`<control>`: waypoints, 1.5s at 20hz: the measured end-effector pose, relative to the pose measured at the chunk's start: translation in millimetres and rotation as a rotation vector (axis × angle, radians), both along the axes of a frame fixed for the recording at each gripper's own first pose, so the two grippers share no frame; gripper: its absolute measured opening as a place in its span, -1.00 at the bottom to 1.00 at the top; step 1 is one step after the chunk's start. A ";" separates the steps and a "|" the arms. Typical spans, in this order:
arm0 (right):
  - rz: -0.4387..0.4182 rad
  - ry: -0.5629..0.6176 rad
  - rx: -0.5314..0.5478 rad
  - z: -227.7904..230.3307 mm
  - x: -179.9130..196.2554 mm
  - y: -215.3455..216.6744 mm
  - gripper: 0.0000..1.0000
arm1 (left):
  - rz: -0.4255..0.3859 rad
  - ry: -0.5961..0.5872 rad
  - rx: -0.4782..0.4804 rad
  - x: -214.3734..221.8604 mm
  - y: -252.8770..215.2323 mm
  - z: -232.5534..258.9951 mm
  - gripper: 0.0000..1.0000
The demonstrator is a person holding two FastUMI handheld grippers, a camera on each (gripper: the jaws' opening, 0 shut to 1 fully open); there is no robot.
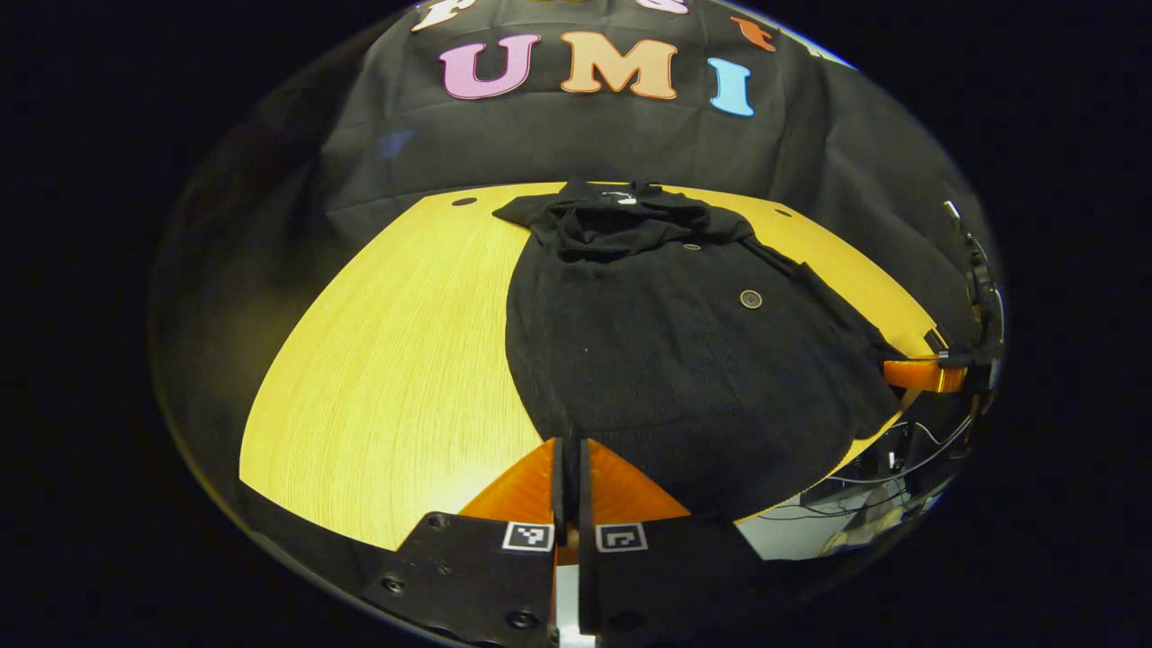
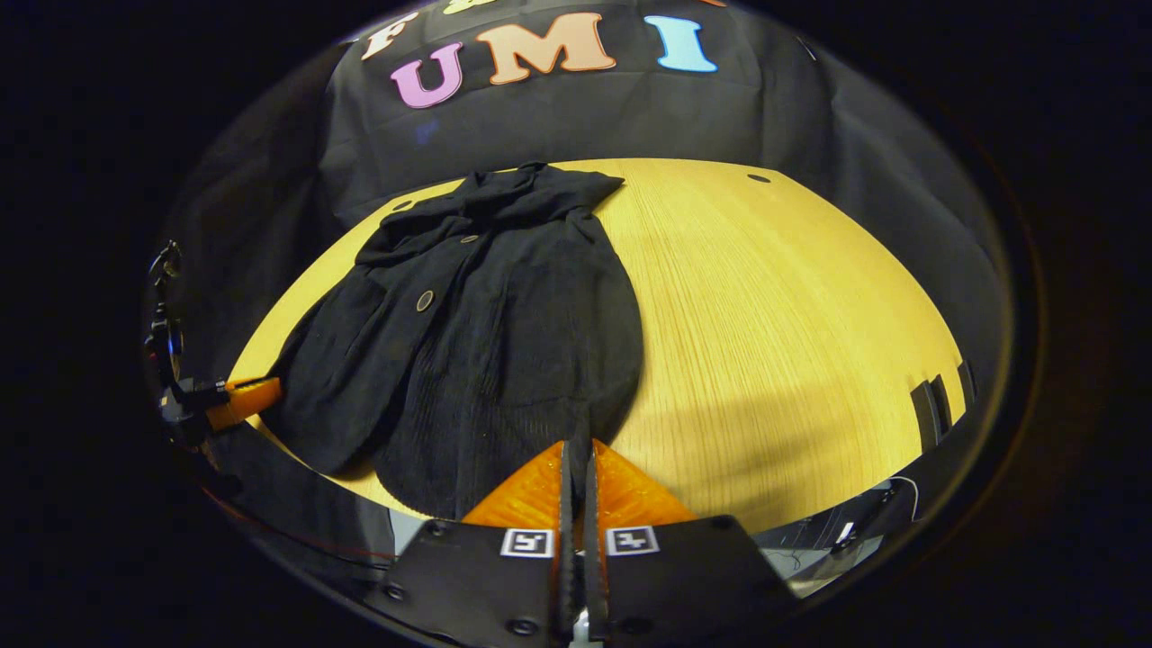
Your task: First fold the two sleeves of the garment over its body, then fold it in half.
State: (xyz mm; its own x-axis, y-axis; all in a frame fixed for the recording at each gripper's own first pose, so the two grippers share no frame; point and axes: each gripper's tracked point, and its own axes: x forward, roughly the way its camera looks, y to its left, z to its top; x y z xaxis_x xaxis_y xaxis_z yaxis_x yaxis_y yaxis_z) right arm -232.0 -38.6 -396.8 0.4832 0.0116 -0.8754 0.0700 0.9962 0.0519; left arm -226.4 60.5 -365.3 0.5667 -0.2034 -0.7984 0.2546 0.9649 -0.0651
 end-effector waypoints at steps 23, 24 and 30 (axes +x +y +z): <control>0.196 -0.284 0.117 99.2 91.8 19.1 -0.95 | 0.190 -0.104 -0.049 81.7 -16.8 82.1 -1.00; 0.195 -0.300 0.115 105.4 97.5 20.0 -0.95 | 0.195 -0.108 -0.064 86.4 -18.2 86.3 -1.00; 0.151 -0.381 0.114 133.4 131.8 20.4 -0.95 | 0.191 -0.170 -0.094 131.3 -10.9 110.6 -1.00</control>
State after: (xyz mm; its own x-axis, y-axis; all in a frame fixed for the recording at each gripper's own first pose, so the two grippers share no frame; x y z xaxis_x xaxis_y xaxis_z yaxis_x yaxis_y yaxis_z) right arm -100.2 -18.3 -263.4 0.7574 0.1937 -0.6236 -0.1219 0.9801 0.1565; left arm -95.1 49.6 -254.7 0.7265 -0.1489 -0.6709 0.0835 0.9881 -0.1290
